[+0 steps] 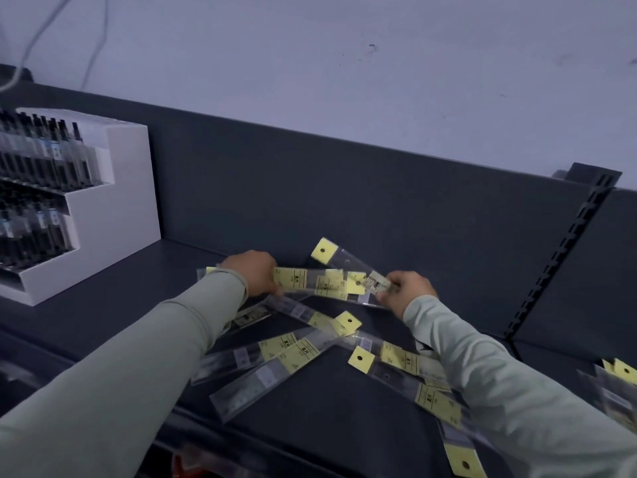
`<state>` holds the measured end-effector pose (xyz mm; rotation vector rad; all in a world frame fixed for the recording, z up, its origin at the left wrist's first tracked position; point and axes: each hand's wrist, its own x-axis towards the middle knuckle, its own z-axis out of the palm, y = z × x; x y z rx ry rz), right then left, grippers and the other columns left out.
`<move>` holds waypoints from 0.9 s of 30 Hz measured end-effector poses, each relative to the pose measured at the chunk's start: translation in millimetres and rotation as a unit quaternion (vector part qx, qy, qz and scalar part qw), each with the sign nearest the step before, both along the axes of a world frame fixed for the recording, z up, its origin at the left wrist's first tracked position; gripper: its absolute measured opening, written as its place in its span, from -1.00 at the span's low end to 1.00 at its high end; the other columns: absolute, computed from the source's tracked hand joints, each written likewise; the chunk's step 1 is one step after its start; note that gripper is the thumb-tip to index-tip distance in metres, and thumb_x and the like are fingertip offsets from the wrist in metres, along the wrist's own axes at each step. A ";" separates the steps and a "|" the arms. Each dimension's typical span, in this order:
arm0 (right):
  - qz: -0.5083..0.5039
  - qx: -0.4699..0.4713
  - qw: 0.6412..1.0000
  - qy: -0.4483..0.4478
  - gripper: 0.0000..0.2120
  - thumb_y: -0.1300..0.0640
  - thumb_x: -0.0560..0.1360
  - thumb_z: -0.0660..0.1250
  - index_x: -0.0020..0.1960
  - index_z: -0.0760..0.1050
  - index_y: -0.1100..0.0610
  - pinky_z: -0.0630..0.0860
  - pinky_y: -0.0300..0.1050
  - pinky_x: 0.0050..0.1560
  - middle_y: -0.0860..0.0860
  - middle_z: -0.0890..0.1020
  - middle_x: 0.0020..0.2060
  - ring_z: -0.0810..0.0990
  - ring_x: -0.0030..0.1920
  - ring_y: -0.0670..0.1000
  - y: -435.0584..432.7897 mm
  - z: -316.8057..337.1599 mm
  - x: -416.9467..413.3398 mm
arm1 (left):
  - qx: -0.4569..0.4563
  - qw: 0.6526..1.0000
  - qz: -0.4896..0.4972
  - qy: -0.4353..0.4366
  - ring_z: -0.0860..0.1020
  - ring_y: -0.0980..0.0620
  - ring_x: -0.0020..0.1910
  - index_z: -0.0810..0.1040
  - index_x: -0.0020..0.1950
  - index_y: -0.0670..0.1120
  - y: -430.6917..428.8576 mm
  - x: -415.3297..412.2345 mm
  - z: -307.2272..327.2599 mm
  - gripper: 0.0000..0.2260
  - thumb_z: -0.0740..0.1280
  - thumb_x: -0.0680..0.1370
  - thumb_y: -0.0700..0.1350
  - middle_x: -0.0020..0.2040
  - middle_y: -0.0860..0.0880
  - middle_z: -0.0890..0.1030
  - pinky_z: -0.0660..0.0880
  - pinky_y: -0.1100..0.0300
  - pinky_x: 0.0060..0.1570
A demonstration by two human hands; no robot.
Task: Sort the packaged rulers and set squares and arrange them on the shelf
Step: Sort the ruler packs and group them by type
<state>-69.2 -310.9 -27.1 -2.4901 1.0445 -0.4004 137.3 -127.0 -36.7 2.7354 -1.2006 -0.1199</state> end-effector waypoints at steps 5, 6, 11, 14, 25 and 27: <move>-0.052 -0.024 0.996 -0.061 -0.85 0.11 0.53 0.28 0.05 0.58 0.04 0.51 -0.08 0.05 0.07 0.65 -0.05 0.58 0.00 0.15 3.6 1.7 -14.5 | -0.003 1.000 0.009 -0.002 0.57 -0.04 -0.07 0.53 -0.05 -0.03 11.1 -1.9 5.6 -0.73 0.43 0.45 0.13 -0.06 -0.02 0.59 0.52 0.06 -0.05; -0.058 -0.039 0.995 -0.069 -0.85 0.11 0.54 0.27 0.06 0.57 0.08 0.51 -0.06 0.05 0.09 0.64 -0.04 0.57 0.01 0.17 4.2 0.6 -16.6 | -0.004 1.000 0.006 0.004 0.57 -0.03 -0.06 0.54 -0.03 -0.02 12.2 -2.9 5.6 -0.74 0.43 0.45 0.12 -0.04 -0.02 0.60 0.52 0.06 -0.03; -0.071 -0.119 0.988 -0.074 -0.82 0.13 0.58 0.18 0.06 0.44 0.24 0.42 -0.03 -0.04 0.18 0.51 0.06 0.52 0.02 0.23 10.1 -0.6 -23.2 | 0.006 0.999 0.002 0.051 0.57 -0.02 -0.04 0.56 0.08 -0.07 18.1 -8.9 6.2 -0.67 0.44 0.45 0.10 -0.01 -0.02 0.61 0.49 0.15 -0.09; -0.034 -0.065 0.997 0.016 -0.80 0.14 0.56 0.19 0.13 0.46 0.19 0.46 -0.07 -0.02 0.16 0.58 0.05 0.55 0.04 0.20 14.9 -1.4 -24.1 | 0.035 0.989 -0.002 0.147 0.56 0.04 -0.13 0.57 0.02 -0.05 21.1 -15.7 5.6 -0.67 0.49 0.41 0.11 -0.09 0.02 0.60 0.46 0.20 -0.19; 0.077 0.036 0.973 0.216 -0.31 -0.12 0.22 0.56 0.28 0.43 0.04 0.43 -0.13 0.22 0.02 0.47 0.19 0.46 0.22 0.05 22.7 -26.1 -46.0 | 0.197 0.976 0.031 0.087 -0.01 -0.16 0.53 -0.09 0.58 0.01 14.9 -67.0 -12.2 0.15 0.48 0.22 0.37 0.56 -0.11 -0.01 0.16 -0.14 0.45; 0.085 0.018 0.967 0.239 -0.31 -0.14 0.21 0.56 0.26 0.45 0.06 0.45 -0.12 0.21 0.03 0.49 0.18 0.48 0.20 0.06 23.1 -23.9 -46.8 | 0.189 0.977 0.051 0.087 0.09 -0.16 0.51 0.00 0.57 0.01 13.1 -68.4 -12.6 0.13 0.51 0.19 0.36 0.53 -0.11 0.10 0.19 -0.13 0.44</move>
